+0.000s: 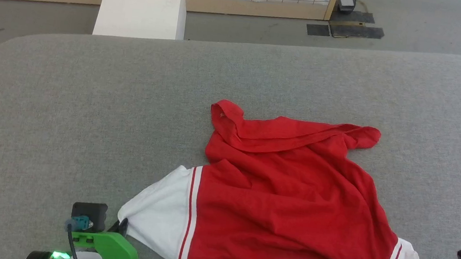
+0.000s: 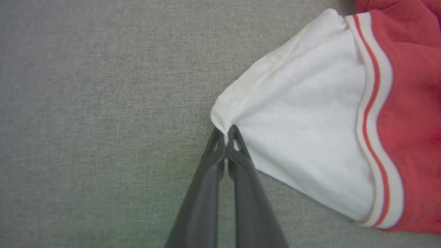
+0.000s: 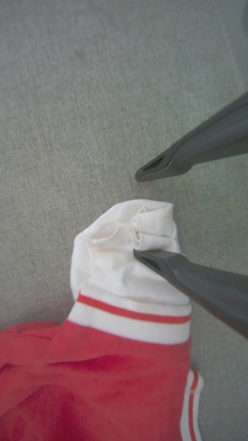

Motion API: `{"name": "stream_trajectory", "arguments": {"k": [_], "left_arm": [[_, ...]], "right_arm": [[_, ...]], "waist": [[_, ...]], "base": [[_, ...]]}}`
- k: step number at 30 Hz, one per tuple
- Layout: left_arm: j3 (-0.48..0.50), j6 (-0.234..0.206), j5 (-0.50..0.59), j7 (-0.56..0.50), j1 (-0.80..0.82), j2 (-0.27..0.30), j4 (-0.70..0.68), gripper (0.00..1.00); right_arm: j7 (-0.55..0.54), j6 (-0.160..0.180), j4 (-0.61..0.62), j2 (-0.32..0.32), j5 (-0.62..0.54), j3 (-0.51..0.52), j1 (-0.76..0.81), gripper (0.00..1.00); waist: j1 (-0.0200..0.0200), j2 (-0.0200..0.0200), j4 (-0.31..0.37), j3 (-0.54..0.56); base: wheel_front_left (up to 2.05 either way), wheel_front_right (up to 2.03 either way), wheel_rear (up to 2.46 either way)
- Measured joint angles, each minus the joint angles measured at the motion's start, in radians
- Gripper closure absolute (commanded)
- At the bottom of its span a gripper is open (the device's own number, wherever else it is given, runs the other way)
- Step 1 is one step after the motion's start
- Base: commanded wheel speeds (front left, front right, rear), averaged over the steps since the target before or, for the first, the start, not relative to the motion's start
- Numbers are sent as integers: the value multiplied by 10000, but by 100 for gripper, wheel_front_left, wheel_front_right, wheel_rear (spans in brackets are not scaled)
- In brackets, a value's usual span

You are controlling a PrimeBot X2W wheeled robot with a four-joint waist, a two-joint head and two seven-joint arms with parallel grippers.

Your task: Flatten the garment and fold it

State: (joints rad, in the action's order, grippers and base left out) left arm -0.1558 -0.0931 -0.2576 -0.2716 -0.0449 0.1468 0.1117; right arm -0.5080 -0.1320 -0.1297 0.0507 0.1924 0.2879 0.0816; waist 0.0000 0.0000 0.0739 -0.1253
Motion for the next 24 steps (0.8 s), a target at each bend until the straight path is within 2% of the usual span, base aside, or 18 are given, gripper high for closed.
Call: {"name": "stream_trajectory", "arguments": {"k": [1, 2, 3, 4, 5, 10, 14, 18, 21, 24], "left_arm": [[-21, 2, -35, 0, 4, 0, 12, 100], [-31, 2, -65, 0, 7, 0, 27, 100], [-46, 13, -69, 0, 11, 0, 44, 100], [-73, 40, -69, 0, 20, 2, 56, 100], [-90, 44, -69, 0, 26, 8, 61, 100], [-201, 242, -81, -86, 59, 153, 13, 100], [-211, 805, -541, -245, 281, 236, -481, 100], [-59, 1572, -1590, -830, 1074, 447, -1396, 100], [265, 1801, -2433, -1476, 2069, 654, -2019, 100], [600, 1848, -3039, -2071, 3481, 855, -2332, 100]], "right_arm": [[-291, 0, -119, 0, 29, -98, -88, 0], [-575, 0, -180, 4, 21, -140, -163, 20], [-978, 0, -194, 36, -29, -176, -244, 57], [-1407, 0, -180, 67, -40, -226, -329, 84], [-1816, 0, -127, 102, -35, -261, -409, 100], [-3003, 0, 558, 50, -161, -330, -414, 100], [-3659, 0, 1616, 255, -159, -481, -356, 100], [-4303, 0, 2976, 1198, -44, -872, -756, 100], [-4836, -2, 3712, 2242, 48, -1308, -1776, 100], [-5137, -2, 3896, 3219, 244, -1875, -3299, 100]], "waist": [[0, 0, -12, -33], [0, 0, -23, -58], [0, 0, -42, -75], [0, 0, -63, -83], [0, 0, -81, -86], [0, 0, -152, -71], [0, 0, -216, -22], [0, 0, -242, -32], [0, 0, -217, -166], [0, 0, -192, -410]], "base": [[0, 0, 0], [0, 0, 0], [0, 0, 0], [0, 0, 0], [0, 0, 0], [0, 0, 0], [0, 0, 0], [0, 0, 0], [0, 0, 0], [0, 0, 0]]}}
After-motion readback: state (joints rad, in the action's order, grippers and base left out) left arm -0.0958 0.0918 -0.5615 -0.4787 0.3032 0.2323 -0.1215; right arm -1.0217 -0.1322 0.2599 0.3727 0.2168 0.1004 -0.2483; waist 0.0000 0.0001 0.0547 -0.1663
